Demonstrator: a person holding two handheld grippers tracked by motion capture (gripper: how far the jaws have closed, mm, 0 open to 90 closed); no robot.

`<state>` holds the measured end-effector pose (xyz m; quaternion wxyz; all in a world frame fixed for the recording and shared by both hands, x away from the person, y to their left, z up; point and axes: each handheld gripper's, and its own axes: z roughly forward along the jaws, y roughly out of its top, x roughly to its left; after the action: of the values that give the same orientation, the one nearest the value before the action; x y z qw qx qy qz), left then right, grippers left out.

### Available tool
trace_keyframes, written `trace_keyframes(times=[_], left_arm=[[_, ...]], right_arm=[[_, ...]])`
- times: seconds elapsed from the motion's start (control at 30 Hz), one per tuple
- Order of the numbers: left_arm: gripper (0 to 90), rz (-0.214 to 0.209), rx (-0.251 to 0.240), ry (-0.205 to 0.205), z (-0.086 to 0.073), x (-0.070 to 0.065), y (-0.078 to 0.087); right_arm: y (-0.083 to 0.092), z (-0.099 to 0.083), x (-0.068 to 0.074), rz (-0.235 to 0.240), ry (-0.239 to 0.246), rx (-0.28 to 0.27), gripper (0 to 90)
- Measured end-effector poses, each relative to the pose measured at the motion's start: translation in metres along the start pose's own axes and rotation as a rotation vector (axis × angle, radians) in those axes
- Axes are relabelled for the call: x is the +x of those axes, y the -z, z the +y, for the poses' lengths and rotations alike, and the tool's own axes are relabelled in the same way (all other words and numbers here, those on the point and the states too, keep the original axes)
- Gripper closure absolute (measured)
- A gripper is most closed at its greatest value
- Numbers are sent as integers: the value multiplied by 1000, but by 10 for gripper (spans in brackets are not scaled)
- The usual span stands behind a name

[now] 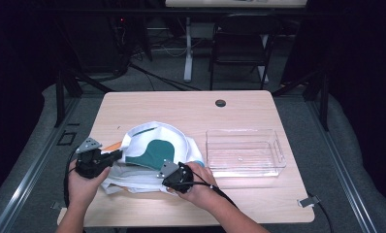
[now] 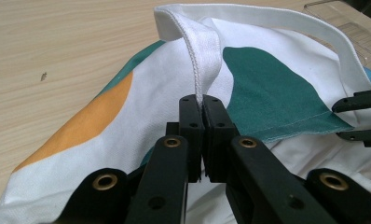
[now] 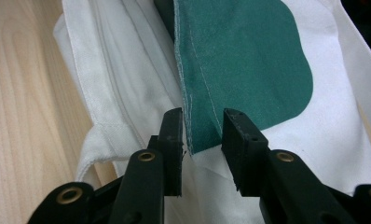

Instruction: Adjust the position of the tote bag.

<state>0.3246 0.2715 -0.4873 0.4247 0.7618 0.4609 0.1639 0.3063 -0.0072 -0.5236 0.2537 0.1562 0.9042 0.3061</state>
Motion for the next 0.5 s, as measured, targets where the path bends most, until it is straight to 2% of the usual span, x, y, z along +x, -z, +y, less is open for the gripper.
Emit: trace_keyframes(times=[0.2, 0.5], left_arm=[[879, -2, 1, 2, -1, 1, 0], [878, 2, 17, 1, -4, 2, -3]], right_arm=[[2, 0, -5, 17, -9, -5, 746], [6, 1, -6, 10, -27, -33, 856]])
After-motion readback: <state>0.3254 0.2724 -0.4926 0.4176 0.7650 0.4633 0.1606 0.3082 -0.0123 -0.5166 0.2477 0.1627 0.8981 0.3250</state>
